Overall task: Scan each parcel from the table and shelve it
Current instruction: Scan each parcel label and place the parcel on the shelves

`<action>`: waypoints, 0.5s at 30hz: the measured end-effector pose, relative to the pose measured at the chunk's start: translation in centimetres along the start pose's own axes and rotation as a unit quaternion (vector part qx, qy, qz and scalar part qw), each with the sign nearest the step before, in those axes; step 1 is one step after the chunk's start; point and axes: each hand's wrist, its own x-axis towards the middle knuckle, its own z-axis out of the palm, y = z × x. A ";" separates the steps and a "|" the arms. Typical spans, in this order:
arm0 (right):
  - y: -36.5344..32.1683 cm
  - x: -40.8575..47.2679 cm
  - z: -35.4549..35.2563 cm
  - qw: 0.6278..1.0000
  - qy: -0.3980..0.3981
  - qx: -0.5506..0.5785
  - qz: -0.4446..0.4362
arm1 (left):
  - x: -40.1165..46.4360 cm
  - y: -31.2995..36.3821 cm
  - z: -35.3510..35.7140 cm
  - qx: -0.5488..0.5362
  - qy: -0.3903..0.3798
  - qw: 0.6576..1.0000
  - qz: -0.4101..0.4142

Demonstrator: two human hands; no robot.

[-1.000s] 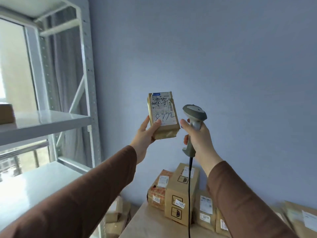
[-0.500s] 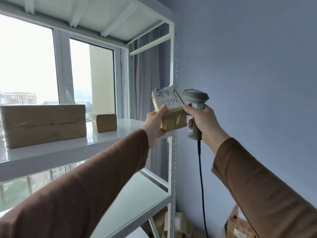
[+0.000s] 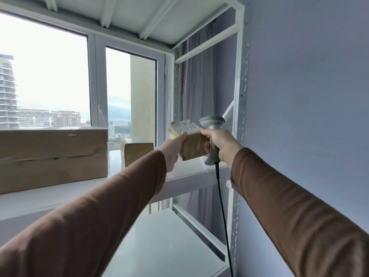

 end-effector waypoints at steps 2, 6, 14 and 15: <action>0.9 2.3 0.9 0.999 -0.023 -0.026 0.030 | 2.0 -0.4 -0.3 0.004 0.023 1.000 0.000; 2.6 5.6 2.4 0.997 -0.044 -0.038 0.056 | 5.0 -1.4 -0.9 0.006 0.046 0.999 -0.008; 3.6 8.3 4.2 0.993 -0.069 -0.048 0.088 | 8.5 -2.4 -1.6 0.011 0.041 0.999 -0.031; 3.6 8.4 4.2 0.992 -0.072 -0.047 0.093 | 8.8 -2.5 -1.6 0.014 0.040 0.999 -0.031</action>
